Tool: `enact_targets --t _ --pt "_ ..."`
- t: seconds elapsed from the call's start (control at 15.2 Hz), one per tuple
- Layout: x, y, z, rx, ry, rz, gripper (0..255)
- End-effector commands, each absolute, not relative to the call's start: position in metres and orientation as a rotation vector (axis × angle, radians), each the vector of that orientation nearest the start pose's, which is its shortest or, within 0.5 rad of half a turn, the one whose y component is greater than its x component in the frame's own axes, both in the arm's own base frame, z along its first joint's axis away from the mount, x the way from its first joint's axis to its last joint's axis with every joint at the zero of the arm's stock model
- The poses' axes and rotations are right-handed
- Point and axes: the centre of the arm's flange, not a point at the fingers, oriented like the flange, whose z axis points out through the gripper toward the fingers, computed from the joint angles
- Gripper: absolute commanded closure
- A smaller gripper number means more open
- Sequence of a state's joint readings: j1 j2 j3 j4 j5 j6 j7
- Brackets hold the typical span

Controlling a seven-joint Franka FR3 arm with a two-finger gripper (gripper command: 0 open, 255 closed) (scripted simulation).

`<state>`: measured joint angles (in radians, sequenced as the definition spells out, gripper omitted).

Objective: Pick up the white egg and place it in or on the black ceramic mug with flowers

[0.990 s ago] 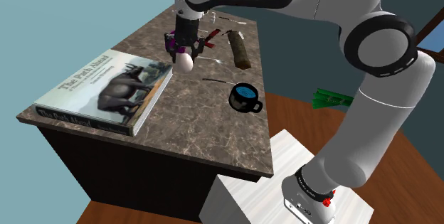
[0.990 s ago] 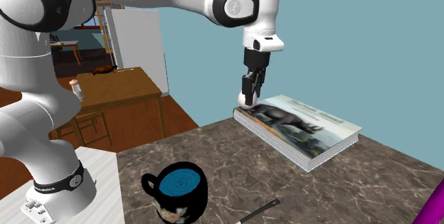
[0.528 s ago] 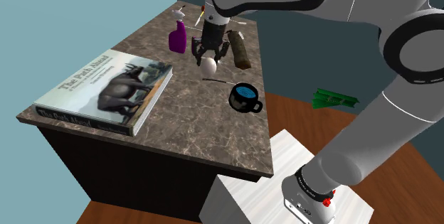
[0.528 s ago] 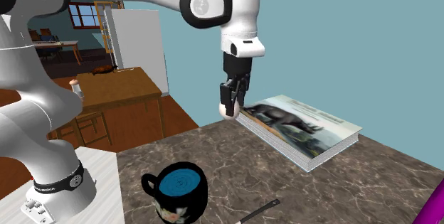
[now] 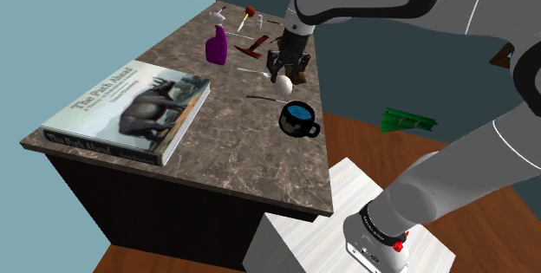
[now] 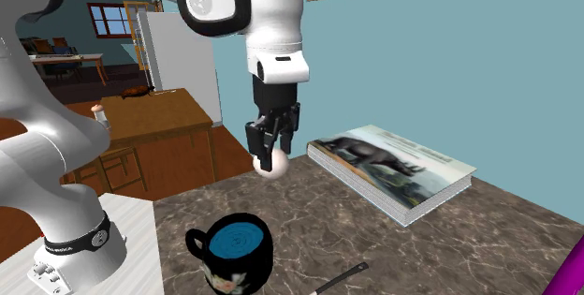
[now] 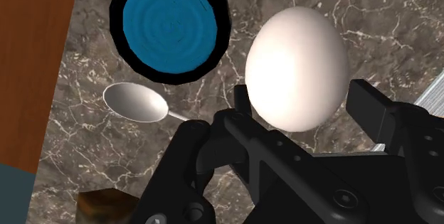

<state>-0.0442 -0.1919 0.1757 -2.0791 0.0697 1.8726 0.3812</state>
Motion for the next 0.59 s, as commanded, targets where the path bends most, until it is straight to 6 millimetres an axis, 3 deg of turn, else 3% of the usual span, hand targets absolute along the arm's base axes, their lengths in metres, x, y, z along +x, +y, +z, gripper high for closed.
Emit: enact_targets --t 0.0,0.4,0.53 --pt "0.477 0.050 0.507 -3.084 0.424 0.039 255" --pt "0.437 -0.019 0.509 -3.084 0.424 0.039 255" --pt "0.437 -0.019 0.498 -3.084 0.424 0.039 255"
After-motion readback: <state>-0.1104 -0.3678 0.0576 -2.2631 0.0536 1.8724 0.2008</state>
